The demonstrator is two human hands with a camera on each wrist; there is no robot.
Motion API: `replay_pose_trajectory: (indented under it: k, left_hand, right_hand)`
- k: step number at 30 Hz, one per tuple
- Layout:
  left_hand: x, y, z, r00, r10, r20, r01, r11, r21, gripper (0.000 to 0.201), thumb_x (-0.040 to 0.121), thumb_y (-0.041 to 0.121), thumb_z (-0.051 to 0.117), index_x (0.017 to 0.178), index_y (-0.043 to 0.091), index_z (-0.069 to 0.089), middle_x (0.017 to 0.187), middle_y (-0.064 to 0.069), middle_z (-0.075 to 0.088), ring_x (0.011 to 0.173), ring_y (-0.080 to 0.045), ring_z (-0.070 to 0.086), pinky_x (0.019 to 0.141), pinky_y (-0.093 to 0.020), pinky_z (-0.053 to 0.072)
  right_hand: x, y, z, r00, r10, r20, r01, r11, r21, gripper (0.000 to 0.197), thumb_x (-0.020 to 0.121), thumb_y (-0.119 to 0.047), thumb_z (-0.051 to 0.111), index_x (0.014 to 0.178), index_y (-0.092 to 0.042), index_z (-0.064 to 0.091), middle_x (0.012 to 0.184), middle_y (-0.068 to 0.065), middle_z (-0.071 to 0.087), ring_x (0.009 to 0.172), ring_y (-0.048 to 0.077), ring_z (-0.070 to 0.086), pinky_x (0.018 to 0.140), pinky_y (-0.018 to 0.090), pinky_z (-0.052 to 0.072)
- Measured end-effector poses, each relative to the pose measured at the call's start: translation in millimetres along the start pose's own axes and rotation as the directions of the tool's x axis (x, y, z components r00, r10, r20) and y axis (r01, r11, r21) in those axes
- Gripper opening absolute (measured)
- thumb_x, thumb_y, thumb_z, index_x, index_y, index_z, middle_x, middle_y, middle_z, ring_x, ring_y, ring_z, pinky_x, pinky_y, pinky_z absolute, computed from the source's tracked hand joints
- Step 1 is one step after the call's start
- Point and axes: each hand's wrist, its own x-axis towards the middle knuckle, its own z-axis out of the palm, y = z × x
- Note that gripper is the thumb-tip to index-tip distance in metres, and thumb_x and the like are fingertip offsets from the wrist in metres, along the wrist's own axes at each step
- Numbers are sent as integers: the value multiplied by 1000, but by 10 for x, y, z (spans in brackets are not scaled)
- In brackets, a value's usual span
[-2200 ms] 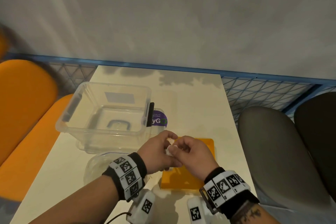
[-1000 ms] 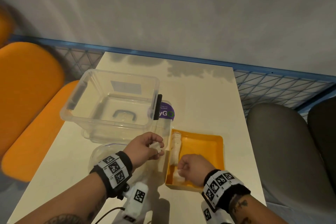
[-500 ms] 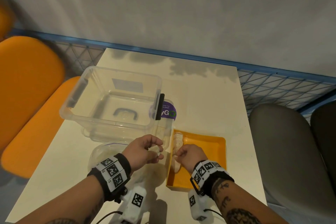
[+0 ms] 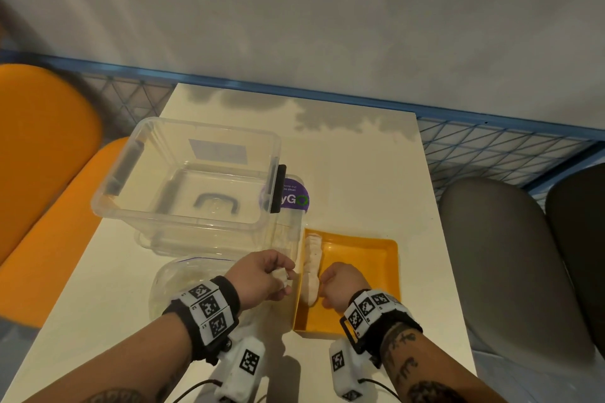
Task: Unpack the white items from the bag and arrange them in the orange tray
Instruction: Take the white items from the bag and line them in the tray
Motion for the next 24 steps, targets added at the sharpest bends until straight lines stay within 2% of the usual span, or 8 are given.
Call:
replay_pose_trajectory:
  k: [4, 6, 9, 12, 14, 18, 21, 24]
  left_hand:
    - [3, -11, 47, 999, -29, 22, 28, 998, 61, 40, 77, -8, 65, 102, 22, 70, 118, -11, 67, 98, -34, 72, 88, -46, 60]
    - [-5, -17, 47, 999, -31, 19, 30, 999, 45, 40, 75, -8, 65, 103, 21, 68, 117, -11, 68, 99, -34, 72, 89, -47, 59]
    - [-26, -2, 34, 1000, -15, 19, 15, 999, 29, 42, 76, -10, 65, 107, 19, 66, 110, -11, 71, 99, -34, 72, 91, -48, 59]
    - [-56, 52, 36, 1000, 20, 15, -20, 1000, 22, 41, 80, -13, 64, 109, 16, 64, 103, -11, 74, 98, -34, 72, 91, -49, 58]
    - [-84, 96, 45, 999, 46, 18, -46, 999, 8, 39, 81, -14, 62, 109, 14, 64, 103, -13, 73, 98, -35, 73, 91, -49, 59]
    - [-116, 164, 101, 995, 104, 1, -104, 995, 3, 42, 80, -16, 62, 108, 16, 64, 107, -14, 70, 93, -31, 74, 86, -44, 60]
    - [-120, 231, 201, 979, 202, 0, -201, 972, 122, 56, 81, -10, 67, 122, 27, 57, 114, -3, 66, 85, -22, 73, 78, -37, 62]
    - [-147, 305, 334, 953, 297, 58, -302, 917, 262, 78, 83, -3, 65, 144, 36, 38, 127, 6, 60, 75, -11, 65, 71, -26, 57]
  right_hand:
    - [38, 25, 44, 1000, 8, 11, -9, 996, 85, 23, 67, -20, 65, 86, -32, 62, 80, 2, 73, 75, 22, 73, 72, 45, 62]
    - [76, 63, 35, 1000, 5, -29, -2, 995, 99, 19, 68, -25, 65, 85, -33, 60, 83, 0, 72, 77, 22, 72, 74, 42, 61]
    - [100, 61, -1, 998, -29, -55, 36, 992, 124, 17, 68, -30, 61, 84, -32, 59, 86, 0, 72, 80, 24, 71, 77, 45, 61]
    - [72, 30, -26, 996, -81, -40, 85, 989, 122, 15, 76, -26, 58, 91, -30, 59, 90, 1, 72, 83, 24, 72, 79, 44, 60]
    - [-10, 23, -63, 993, -74, -93, 87, 987, 139, 19, 79, -28, 56, 97, -33, 59, 84, -2, 71, 74, 20, 71, 76, 43, 61]
    - [-363, -59, -198, 972, -216, -96, 229, 962, 151, 7, 87, -37, 56, 92, -35, 60, 88, -6, 69, 81, 17, 67, 77, 39, 58]
    - [-627, -114, -277, 922, -379, -77, 386, 894, 227, 17, 91, -44, 60, 96, -30, 68, 92, -9, 70, 88, 9, 65, 78, 29, 51]
    - [-789, -144, -315, 902, -423, -92, 432, 871, 233, 19, 88, -44, 66, 95, -27, 70, 94, -10, 71, 89, 5, 64, 78, 24, 49]
